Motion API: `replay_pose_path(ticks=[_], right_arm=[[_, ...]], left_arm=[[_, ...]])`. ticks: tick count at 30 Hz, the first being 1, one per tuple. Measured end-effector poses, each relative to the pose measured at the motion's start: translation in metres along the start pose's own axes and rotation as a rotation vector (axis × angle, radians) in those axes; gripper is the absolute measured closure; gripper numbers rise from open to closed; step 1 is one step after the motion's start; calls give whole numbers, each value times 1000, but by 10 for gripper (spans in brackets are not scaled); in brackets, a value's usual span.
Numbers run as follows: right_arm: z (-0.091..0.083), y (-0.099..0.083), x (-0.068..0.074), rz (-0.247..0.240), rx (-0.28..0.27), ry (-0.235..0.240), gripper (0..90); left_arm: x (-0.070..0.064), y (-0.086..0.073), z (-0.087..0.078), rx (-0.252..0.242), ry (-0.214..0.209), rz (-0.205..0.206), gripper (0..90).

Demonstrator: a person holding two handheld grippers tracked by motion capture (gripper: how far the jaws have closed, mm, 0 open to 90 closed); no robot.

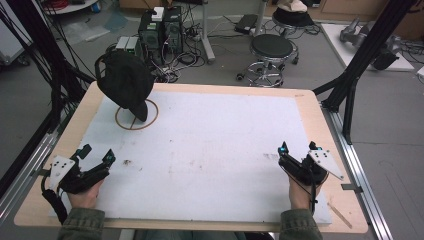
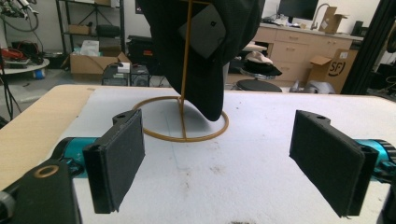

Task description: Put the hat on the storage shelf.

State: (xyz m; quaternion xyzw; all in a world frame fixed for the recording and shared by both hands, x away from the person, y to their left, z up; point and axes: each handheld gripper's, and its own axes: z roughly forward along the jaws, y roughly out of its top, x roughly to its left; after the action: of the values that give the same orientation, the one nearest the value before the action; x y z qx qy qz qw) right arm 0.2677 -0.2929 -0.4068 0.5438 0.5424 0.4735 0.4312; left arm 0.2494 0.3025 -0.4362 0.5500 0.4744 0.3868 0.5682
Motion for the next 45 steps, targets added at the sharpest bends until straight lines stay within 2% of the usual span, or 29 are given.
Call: replay_pose_path(ticks=[4,5,7,10,15,18,20,21,25,34,45], right_arm=[[-5,-3,-2,-15,8,-2,97],[-9,-3,-1,-23,-17,0,97],[-10,-6,0,-28,-18,2,97],[-10,-14,0,-17,-6,7,97],[-11,-14,-4,-12,-19,-2,96],[-7,-19,-5,-1,-2,4,96],[-3,-20,-2,-11,16,9,96],[-2,-20,0,-31,6,5,97],[-4,-19,2,-49,-8,6,96],[-7,-19,-1,-24,-14,8,97],[-7,-19,0,-26,-9,12,97]], left_arm=[[0,0,0,5,-6,-5,184],[0,0,0,6,-9,-2,185],[0,0,0,6,-8,-3,186],[0,0,0,11,-10,-3,186],[2,-1,-1,13,-17,-19,187],[2,-1,-1,17,-21,-18,187],[3,-2,-1,25,-25,-16,187],[3,-2,0,29,-27,-19,188],[2,-2,0,32,-29,-18,188],[1,-2,-2,35,-28,-16,189],[3,-3,-2,33,-29,-20,189]])
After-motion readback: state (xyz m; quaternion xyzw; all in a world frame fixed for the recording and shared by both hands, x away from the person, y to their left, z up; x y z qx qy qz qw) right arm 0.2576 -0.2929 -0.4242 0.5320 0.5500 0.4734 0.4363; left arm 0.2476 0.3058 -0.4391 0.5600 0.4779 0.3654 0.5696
